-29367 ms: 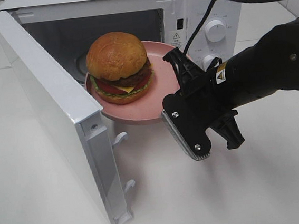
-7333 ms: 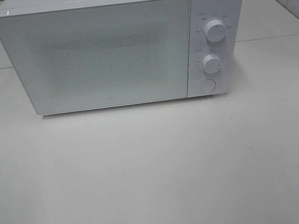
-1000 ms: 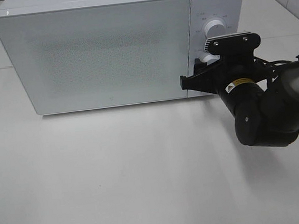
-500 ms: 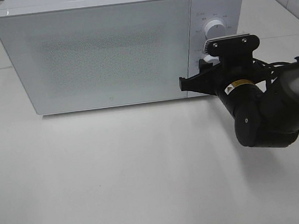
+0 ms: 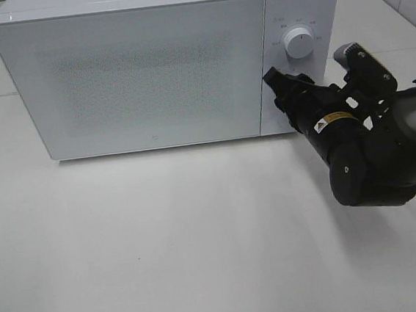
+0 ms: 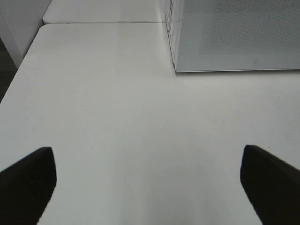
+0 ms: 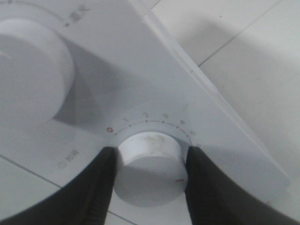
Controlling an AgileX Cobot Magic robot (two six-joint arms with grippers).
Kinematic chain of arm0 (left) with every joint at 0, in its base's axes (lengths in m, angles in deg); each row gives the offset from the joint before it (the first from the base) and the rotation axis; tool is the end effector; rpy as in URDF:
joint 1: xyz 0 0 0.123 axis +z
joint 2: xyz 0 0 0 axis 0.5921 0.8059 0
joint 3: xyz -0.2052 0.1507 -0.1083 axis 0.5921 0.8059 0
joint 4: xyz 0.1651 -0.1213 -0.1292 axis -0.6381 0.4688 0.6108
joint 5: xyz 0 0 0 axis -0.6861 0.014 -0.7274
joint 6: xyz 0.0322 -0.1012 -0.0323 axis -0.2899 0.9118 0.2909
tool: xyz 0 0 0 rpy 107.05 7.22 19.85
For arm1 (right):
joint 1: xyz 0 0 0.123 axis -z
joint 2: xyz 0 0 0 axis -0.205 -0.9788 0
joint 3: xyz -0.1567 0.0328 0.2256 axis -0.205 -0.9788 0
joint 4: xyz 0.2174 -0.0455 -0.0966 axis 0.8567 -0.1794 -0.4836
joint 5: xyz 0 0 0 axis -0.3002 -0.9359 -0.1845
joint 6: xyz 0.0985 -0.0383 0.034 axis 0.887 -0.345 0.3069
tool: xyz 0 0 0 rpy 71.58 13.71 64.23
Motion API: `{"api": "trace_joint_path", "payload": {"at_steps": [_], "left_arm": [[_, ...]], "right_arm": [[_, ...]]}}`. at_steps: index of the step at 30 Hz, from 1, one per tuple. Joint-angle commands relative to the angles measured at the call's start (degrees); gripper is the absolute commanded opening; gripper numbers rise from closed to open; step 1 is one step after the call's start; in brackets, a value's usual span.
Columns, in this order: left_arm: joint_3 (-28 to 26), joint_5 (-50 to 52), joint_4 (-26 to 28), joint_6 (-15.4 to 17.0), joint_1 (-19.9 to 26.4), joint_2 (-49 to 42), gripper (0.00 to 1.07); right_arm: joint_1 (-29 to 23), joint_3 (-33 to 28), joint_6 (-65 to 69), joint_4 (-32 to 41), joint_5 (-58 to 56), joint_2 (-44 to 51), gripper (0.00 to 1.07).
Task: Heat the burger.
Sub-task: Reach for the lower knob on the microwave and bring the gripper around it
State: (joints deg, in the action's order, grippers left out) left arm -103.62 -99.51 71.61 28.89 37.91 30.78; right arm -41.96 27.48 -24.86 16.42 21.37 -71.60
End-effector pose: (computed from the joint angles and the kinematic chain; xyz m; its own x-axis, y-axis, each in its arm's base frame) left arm 0.0091 -0.0081 0.2686 -0.4435 0.0182 -0.8961 0.0526 0.9986 -0.0057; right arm 0.3314 0.1350 0.1106 -0.1135 0.7330 -0.6706 0.0354 0.6776 0.7346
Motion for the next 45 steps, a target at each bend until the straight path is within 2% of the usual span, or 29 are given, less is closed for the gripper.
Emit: {"api": "trace_joint_path", "payload": {"at_steps": [1,3,4,6,8,11,13,17,28,30,32,33,35,36,38,39,45], "left_arm": [[0.23,0.34,0.06,0.34,0.11,-0.86,1.00],[0.23,0.34,0.06,0.34,0.11,-0.86,1.00],[0.23,0.34,0.06,0.34,0.11,-0.86,1.00],[0.23,0.34,0.06,0.34,0.11,-0.86,1.00],[0.23,0.34,0.06,0.34,0.11,-0.86,1.00],[0.23,0.34,0.06,0.34,0.11,-0.86,1.00],[0.23,0.34,0.06,0.34,0.11,-0.86,1.00],[0.23,0.34,0.06,0.34,0.11,-0.86,1.00],[0.23,0.34,0.06,0.34,0.11,-0.86,1.00],[0.23,0.34,0.06,0.34,0.11,-0.86,1.00],[0.23,0.34,0.06,0.34,0.11,-0.86,1.00],[0.23,0.34,0.06,0.34,0.11,-0.86,1.00],[0.23,0.34,0.06,0.34,0.11,-0.86,1.00],[0.23,0.34,0.06,0.34,0.11,-0.86,1.00],[0.23,0.34,0.06,0.34,0.11,-0.86,1.00],[0.23,0.34,0.06,0.34,0.11,-0.86,1.00],[0.23,0.34,0.06,0.34,0.11,-0.86,1.00]], "right_arm": [[0.06,1.09,10.49,-3.44,9.91,0.00,0.04],[0.06,1.09,14.73,-3.44,9.91,0.00,0.04],[0.06,1.09,23.49,-3.44,9.91,0.00,0.04],[0.06,1.09,27.73,-3.44,9.91,0.00,0.04],[0.11,1.09,40.28,-3.21,10.49,0.00,0.04],[0.11,1.09,42.69,-3.21,10.89,0.00,0.04],[0.11,1.09,48.82,-3.38,13.06,0.00,0.04],[0.11,1.09,50.94,-3.50,13.18,0.00,0.04],[0.11,1.03,46.29,-3.27,13.12,0.00,0.09],[0.11,1.03,46.29,-3.27,13.12,0.00,0.17],[0.11,1.03,46.29,-3.27,13.12,0.00,0.20],[0.11,1.03,46.29,-3.27,13.12,0.00,0.26],[0.11,1.03,46.29,-3.27,13.12,0.00,0.29],[0.11,1.03,46.29,-3.27,13.12,0.00,0.38],[0.11,1.03,46.29,-3.27,13.12,0.00,0.42],[0.11,0.97,46.29,-3.27,13.12,0.00,0.49],[0.11,0.69,46.29,-3.27,13.12,0.00,0.61]]}}
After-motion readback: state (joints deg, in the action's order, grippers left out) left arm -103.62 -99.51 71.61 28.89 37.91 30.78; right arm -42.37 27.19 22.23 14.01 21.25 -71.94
